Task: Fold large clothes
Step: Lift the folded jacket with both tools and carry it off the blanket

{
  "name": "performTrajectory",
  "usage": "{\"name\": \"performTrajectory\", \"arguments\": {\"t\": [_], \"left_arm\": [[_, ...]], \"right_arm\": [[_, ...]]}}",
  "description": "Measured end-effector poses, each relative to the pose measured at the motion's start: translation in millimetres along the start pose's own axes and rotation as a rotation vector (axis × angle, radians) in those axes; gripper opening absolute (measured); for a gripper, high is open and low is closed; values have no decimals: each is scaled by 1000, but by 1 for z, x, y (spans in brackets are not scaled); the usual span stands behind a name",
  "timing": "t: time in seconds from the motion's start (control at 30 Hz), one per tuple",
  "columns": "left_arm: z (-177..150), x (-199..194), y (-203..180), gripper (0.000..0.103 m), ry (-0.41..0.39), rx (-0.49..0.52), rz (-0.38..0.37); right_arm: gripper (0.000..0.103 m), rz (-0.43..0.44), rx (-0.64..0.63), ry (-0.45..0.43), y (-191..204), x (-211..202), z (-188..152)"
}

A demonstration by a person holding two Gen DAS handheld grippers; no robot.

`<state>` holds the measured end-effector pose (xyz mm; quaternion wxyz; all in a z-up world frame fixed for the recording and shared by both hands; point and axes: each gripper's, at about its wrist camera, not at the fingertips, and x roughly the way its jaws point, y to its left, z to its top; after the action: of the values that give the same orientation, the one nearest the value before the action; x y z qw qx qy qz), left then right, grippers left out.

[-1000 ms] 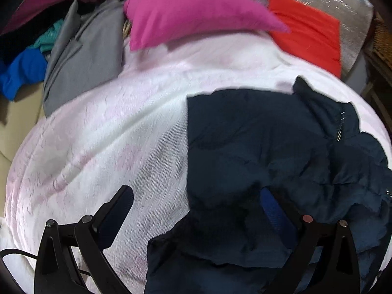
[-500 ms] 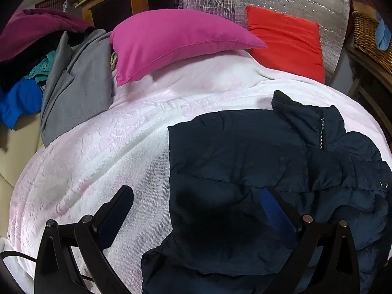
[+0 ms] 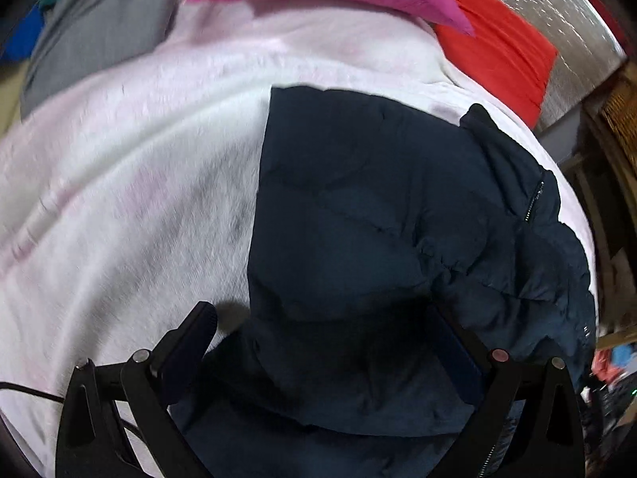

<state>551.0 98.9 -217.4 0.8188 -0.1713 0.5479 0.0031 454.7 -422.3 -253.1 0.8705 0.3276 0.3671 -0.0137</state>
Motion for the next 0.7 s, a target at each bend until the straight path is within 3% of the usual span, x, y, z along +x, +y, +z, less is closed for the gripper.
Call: {"name": "performTrajectory", "arguments": {"t": [0.33, 0.7], "left_arm": [[-13, -5, -3, 103, -21, 20, 34], [-71, -76, 19, 103, -150, 116, 48]], "right_arm": [[63, -12, -17, -31, 4, -17, -11], [68, -2, -114, -93, -13, -133, -44]]}}
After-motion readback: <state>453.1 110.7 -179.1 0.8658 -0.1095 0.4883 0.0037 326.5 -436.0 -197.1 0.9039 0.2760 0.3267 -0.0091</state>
